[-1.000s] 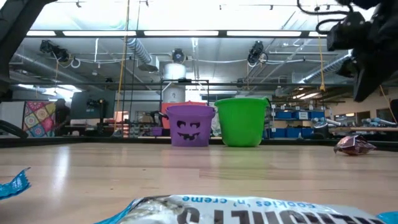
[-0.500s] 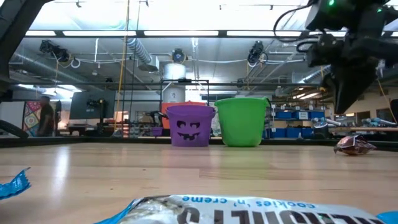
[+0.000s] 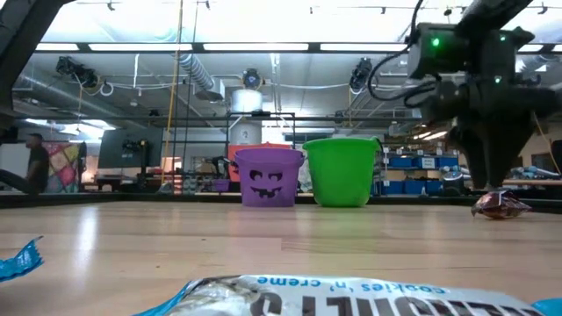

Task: Sort candy by brand, put in halloween buckets
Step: Put the brown chocolate bar into the green bucket, then put the white chocolate bar into the purple bucket

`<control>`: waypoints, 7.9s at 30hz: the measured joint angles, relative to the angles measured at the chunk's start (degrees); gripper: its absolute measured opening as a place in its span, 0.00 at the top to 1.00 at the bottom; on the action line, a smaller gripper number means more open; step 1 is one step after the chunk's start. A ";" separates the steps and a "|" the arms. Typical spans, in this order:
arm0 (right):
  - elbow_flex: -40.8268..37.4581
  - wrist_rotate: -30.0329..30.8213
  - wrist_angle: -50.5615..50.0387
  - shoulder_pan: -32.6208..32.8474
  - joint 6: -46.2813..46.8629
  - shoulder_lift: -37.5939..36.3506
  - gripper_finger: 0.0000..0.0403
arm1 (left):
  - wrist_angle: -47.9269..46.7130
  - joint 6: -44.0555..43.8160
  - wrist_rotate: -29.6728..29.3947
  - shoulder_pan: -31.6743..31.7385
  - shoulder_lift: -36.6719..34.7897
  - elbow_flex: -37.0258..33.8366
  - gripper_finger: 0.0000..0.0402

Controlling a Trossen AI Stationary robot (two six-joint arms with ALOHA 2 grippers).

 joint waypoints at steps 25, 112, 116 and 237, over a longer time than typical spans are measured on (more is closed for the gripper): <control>1.74 1.67 -2.78 0.11 1.80 5.32 0.94 | -1.10 1.76 0.00 -0.09 0.00 0.00 0.67; 17.00 -7.91 36.72 -31.15 1.70 1.61 0.97 | -4.05 3.04 1.75 3.32 0.07 0.00 0.67; 20.48 -8.30 33.92 -34.78 -0.41 7.39 0.97 | -4.01 2.62 2.86 3.02 0.05 0.00 0.67; 25.31 -5.15 18.14 -1.46 15.99 -15.49 0.58 | -52.47 29.32 4.75 12.31 -6.29 0.40 0.67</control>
